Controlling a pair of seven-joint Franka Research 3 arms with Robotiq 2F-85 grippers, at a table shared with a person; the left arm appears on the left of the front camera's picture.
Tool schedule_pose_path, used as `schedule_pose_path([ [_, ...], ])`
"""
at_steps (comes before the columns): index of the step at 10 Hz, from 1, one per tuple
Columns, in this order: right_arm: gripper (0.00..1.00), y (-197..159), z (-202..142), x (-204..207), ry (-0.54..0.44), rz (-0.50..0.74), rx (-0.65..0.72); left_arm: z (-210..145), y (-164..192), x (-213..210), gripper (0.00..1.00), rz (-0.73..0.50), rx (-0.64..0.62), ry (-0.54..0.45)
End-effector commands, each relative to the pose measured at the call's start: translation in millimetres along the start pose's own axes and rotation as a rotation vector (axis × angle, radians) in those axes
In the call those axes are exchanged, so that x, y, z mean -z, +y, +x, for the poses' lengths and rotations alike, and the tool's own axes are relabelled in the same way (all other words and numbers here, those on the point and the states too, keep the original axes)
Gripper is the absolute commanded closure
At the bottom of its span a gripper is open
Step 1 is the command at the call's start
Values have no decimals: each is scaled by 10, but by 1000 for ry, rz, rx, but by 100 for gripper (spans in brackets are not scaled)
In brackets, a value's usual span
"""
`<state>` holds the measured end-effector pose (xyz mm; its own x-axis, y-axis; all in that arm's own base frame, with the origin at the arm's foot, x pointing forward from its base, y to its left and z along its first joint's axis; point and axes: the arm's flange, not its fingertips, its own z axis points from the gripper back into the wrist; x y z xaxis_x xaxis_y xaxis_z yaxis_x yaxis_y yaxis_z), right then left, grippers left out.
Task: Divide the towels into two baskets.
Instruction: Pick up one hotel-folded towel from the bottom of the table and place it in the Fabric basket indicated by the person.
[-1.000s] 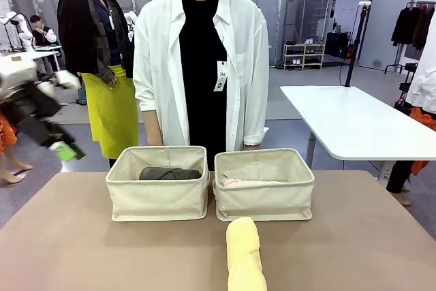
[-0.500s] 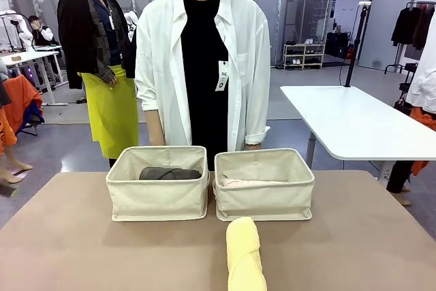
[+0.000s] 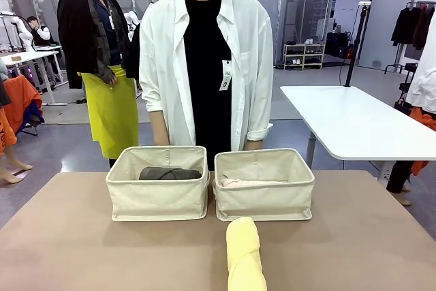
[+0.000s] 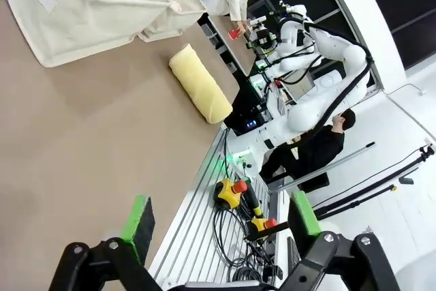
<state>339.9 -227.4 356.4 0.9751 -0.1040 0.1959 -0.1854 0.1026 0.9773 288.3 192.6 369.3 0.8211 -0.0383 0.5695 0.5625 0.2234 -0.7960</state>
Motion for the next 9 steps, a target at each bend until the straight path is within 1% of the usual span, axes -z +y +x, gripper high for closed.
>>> schedule_pose_path([
  [1,0,21,-23,10,-3,2,-19,71,-108,2,0,4,26,5],
  [6,0,21,-23,10,-3,2,-19,71,-108,2,0,4,26,5],
  [7,0,0,0,0,0,0,0,71,-108,2,0,4,26,5],
  [8,0,196,-10,135,46,-39,-26,71,-108,2,0,4,26,5],
  [9,0,331,51,332,54,-88,-9,71,-108,2,0,4,26,5],
])
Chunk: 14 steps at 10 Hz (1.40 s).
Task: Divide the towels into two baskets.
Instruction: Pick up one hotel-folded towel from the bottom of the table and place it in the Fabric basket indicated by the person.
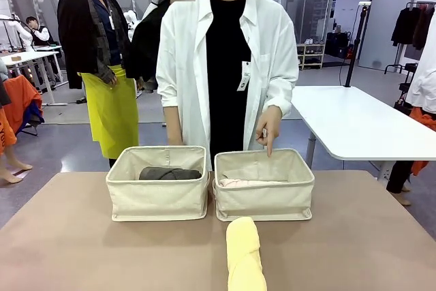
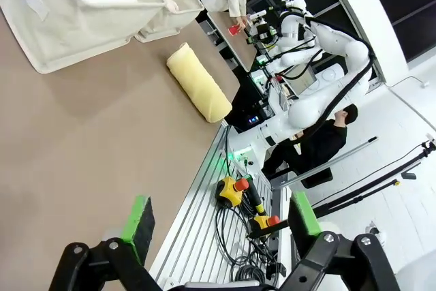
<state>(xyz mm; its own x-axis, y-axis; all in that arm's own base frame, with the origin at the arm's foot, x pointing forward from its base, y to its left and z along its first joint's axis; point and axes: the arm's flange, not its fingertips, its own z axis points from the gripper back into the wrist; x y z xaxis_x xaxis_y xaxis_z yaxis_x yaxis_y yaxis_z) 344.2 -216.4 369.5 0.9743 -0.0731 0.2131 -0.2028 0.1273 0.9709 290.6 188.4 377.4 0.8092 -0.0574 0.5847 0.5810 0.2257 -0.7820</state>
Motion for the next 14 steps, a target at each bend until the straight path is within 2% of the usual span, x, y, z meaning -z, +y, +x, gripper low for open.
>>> schedule_pose_path([
  [1,0,313,87,427,35,-116,76,5,-46,-25,0,0,3,-9],
  [3,0,547,268,1001,65,-240,151,5,-46,-25,0,0,3,-9],
  [5,0,785,375,1628,124,-386,159,5,-46,-25,0,0,3,-9],
  [8,0,986,262,2375,105,-607,154,5,-46,-25,0,0,3,-9],
  [10,0,1027,144,2803,51,-731,157,5,-46,-25,0,0,3,-9],
  [11,0,995,99,3116,54,-785,135,5,-46,-25,0,0,3,-9],
  [14,0,871,28,3819,140,-865,126,5,-46,-25,0,0,3,-9],
])
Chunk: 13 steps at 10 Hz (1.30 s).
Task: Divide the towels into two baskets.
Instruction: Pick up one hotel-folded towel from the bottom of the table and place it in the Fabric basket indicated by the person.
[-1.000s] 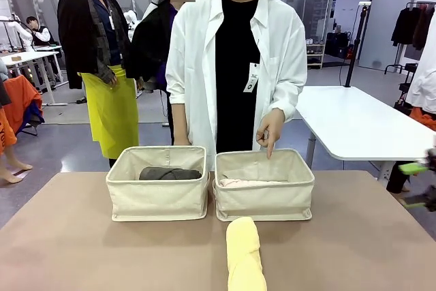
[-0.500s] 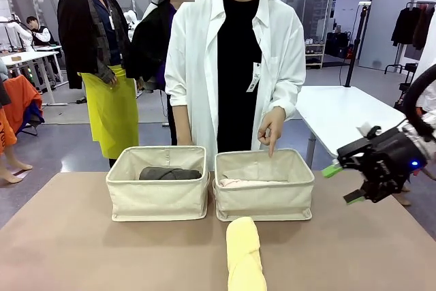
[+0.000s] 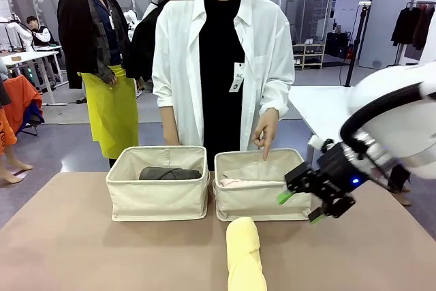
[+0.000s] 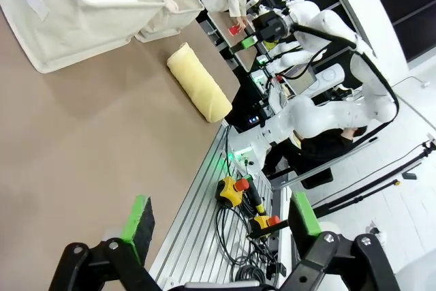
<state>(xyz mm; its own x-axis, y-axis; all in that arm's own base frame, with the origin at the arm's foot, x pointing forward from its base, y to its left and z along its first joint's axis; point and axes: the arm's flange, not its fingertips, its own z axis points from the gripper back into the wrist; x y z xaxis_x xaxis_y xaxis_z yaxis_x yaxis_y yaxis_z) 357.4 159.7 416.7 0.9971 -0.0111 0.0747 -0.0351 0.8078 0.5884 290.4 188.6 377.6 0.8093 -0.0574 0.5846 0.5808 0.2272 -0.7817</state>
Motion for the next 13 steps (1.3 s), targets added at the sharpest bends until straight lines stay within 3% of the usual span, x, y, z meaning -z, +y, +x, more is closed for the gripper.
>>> schedule_pose_path([
  [1,0,197,81,280,28,-73,20,5,-44,-22,0,-1,3,-9],
  [5,0,450,74,850,85,-154,-23,5,-44,-22,0,-1,3,-9],
  [10,0,566,126,1445,66,-206,-19,5,-44,-22,0,-1,3,-9],
  [13,0,604,80,1672,156,-284,-42,5,-44,-22,0,-1,3,-9],
])
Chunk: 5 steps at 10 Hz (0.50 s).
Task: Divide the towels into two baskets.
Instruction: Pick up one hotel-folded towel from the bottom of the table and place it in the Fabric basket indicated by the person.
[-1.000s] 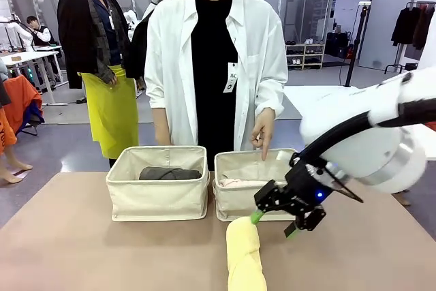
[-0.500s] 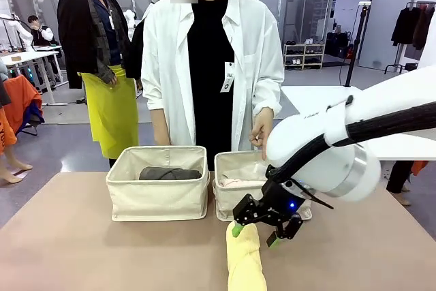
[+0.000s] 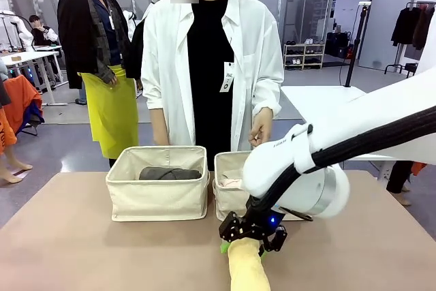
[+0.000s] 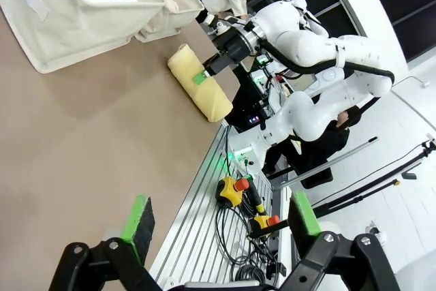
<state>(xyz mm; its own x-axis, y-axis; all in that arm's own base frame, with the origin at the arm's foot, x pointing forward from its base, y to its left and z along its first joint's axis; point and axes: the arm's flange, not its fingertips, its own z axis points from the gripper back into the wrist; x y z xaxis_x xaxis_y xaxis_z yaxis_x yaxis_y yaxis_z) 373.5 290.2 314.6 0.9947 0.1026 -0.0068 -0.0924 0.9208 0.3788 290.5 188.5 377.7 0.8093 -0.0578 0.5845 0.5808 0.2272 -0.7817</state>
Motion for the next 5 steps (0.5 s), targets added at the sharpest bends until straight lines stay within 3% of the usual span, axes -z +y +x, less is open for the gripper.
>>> schedule_pose_path([
  [1,0,198,7,22,57,-45,-38,5,-44,-23,0,-1,3,-9],
  [2,52,219,1,8,35,-56,-77,5,-44,-23,0,-1,3,-9],
  [3,58,221,-8,2,31,-67,-78,5,-44,-23,0,-1,3,-9],
  [4,100,229,-11,-7,29,-76,-77,5,-44,-23,0,-1,3,-9],
  [5,100,231,6,-9,26,-84,-70,5,-44,-23,0,-1,3,-9],
])
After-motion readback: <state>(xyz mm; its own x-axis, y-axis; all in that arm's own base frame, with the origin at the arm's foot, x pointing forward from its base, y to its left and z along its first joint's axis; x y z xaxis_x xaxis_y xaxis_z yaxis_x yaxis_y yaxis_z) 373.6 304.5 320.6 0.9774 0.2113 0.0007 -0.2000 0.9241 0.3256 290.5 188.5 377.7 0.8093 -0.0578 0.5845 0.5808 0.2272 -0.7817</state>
